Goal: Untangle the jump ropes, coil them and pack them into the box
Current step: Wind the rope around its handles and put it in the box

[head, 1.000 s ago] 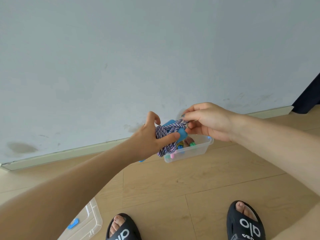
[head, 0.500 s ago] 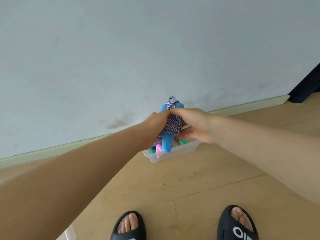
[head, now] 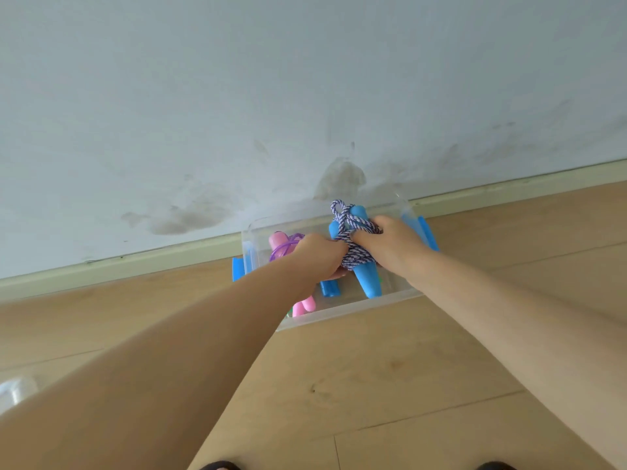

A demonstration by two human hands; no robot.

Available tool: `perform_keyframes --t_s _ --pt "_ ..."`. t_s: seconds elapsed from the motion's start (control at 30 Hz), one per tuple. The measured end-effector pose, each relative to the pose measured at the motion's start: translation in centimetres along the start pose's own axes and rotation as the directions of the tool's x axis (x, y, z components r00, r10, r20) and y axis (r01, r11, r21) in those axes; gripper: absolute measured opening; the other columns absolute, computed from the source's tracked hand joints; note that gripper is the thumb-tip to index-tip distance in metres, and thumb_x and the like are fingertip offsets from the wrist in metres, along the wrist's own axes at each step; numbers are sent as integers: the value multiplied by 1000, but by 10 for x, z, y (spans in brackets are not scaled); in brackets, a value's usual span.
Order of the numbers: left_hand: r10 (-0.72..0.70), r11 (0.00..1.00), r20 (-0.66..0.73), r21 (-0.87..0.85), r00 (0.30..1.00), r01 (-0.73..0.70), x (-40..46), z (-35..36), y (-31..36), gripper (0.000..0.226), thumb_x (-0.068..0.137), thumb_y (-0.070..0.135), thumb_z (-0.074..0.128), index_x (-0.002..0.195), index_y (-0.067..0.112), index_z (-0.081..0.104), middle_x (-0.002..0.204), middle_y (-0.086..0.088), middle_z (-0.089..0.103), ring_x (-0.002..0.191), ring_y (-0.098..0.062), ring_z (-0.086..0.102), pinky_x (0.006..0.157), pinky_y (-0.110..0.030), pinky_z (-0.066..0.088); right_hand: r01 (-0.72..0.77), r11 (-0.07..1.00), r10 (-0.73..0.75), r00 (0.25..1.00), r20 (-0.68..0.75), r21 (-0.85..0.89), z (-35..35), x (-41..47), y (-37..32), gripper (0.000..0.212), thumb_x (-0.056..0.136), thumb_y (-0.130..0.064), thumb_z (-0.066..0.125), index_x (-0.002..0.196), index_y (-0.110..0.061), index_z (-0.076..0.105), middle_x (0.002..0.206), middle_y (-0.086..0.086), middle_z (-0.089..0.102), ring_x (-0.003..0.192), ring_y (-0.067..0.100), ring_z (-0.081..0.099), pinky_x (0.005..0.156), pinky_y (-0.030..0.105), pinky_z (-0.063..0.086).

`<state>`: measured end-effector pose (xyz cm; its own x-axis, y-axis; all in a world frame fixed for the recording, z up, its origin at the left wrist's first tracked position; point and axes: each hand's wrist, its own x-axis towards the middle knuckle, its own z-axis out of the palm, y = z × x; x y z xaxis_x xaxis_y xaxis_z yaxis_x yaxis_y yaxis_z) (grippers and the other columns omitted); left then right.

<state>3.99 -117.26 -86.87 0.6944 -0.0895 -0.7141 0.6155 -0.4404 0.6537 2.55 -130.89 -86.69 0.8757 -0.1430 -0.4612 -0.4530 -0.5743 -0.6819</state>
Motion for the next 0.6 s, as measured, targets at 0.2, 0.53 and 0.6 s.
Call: perform_keyframes --t_s 0.2,0.53,0.6 --pt "68 974 33 214 997 -73 15 5 -22 38 75 28 53 101 5 68 99 -19 74 98 -35 71 88 -49 58 -59 933 64 998 1 -355 22 19 19 26 97 -31 45 94 -8 56 101 16 67 90 35 61 71 35 44" --pt "256 965 -314 130 914 -226 -74 -126 -52 16 91 12 47 95 16 63 83 -6 71 62 -16 70 64 -37 59 329 867 -287 944 166 -375 44 -53 -105 21 93 -18 51 113 -15 59 116 5 61 106 27 58 87 35 50" --pt "218 974 -476 168 852 -155 -89 -167 -84 14 91 18 48 96 22 60 86 -3 70 73 -21 69 63 -38 57 334 864 -215 922 322 -376 73 -71 -138 20 93 -19 50 108 -16 63 114 2 63 102 24 61 84 32 51"
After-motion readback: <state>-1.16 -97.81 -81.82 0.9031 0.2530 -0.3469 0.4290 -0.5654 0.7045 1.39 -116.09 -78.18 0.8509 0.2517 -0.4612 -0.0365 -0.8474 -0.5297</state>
